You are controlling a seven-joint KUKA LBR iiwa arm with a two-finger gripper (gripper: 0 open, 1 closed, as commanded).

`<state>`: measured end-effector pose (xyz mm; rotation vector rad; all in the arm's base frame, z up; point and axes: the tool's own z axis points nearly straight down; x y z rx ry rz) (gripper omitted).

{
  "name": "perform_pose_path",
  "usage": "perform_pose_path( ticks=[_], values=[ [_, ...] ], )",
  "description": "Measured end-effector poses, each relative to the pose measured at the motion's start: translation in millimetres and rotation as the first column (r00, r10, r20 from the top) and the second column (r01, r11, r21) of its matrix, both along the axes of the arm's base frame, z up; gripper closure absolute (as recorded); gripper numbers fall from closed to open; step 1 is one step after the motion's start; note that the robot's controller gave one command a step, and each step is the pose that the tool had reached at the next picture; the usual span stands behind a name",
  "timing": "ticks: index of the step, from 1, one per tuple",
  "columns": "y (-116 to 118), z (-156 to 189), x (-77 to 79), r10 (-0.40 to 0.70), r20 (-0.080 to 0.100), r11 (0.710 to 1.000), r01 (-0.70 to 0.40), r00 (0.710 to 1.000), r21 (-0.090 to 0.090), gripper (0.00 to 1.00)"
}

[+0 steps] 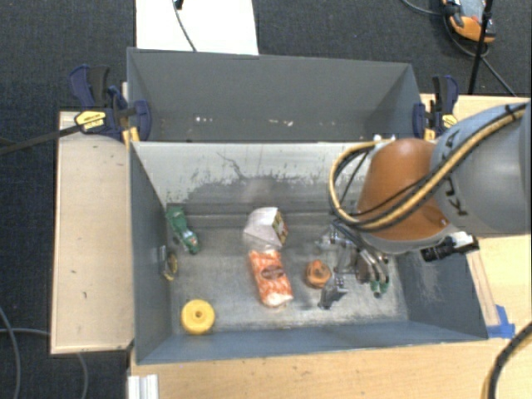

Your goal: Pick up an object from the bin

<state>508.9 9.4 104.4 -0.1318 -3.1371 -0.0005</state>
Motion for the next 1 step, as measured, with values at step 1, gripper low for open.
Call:
perform_pose_path(
  ticks=[1],
  values=[
    [-1.9, 20.4, -5.8, -0.161, 0.005, 0.987, 0.161, 0.987, 0.0, 0.0]
  ],
)
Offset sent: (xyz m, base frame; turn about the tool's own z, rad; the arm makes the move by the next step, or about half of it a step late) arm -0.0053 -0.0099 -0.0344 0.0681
